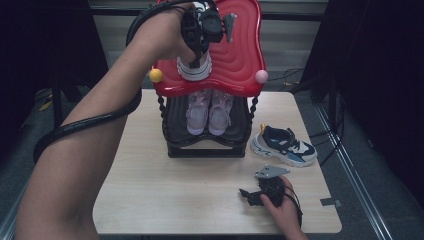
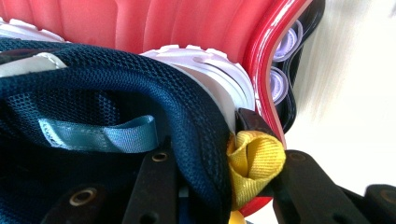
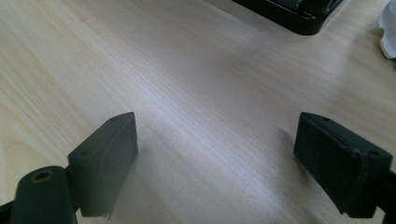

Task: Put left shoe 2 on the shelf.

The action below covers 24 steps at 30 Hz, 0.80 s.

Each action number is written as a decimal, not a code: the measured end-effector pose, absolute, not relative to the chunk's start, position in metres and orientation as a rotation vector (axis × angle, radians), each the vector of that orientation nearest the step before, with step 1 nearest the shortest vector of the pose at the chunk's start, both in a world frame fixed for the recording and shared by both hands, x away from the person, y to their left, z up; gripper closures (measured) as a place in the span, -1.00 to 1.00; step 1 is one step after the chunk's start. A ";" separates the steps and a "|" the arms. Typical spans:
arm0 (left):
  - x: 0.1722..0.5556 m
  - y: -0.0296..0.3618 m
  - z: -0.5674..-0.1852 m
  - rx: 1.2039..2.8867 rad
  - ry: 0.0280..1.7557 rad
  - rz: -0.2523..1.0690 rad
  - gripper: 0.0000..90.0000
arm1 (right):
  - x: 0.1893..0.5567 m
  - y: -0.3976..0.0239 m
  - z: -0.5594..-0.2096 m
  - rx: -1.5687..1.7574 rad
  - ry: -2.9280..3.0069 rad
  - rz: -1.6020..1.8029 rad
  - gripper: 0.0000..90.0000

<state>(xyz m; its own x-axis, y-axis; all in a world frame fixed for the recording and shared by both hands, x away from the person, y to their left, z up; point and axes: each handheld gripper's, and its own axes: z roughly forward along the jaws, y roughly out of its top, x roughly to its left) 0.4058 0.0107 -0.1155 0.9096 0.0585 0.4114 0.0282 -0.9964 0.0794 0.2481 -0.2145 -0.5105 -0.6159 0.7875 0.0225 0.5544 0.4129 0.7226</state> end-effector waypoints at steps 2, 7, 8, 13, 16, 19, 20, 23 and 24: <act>0.406 0.011 -0.115 2.990 0.084 0.644 0.53 | 0.248 -0.214 -0.510 1.161 2.352 1.021 -0.71; 0.408 0.011 -0.113 2.976 0.110 0.638 0.49 | 0.248 -0.214 -0.510 1.161 2.352 1.021 -0.71; 0.408 0.011 -0.113 2.972 0.116 0.639 0.48 | 0.248 -0.214 -0.510 1.161 2.352 1.021 -0.71; 0.409 0.012 -0.114 2.967 0.138 0.631 0.46 | 0.248 -0.214 -0.510 1.161 2.352 1.021 -0.71; 0.410 0.011 -0.113 2.967 0.175 0.637 0.43 | 0.248 -0.214 -0.510 1.161 2.352 1.021 -0.71; 0.414 0.013 -0.112 2.959 0.222 0.615 0.34 | 0.248 -0.214 -0.510 1.161 2.352 1.021 -0.71; 0.414 0.013 -0.112 2.948 0.237 0.622 0.29 | 0.248 -0.214 -0.510 1.161 2.352 1.021 -0.71; 0.414 0.015 -0.111 2.950 0.260 0.614 0.24 | 0.248 -0.214 -0.510 1.161 2.352 1.021 -0.71; 0.414 0.015 -0.112 2.958 0.280 0.600 0.22 | 0.248 -0.214 -0.510 1.161 2.352 1.021 -0.71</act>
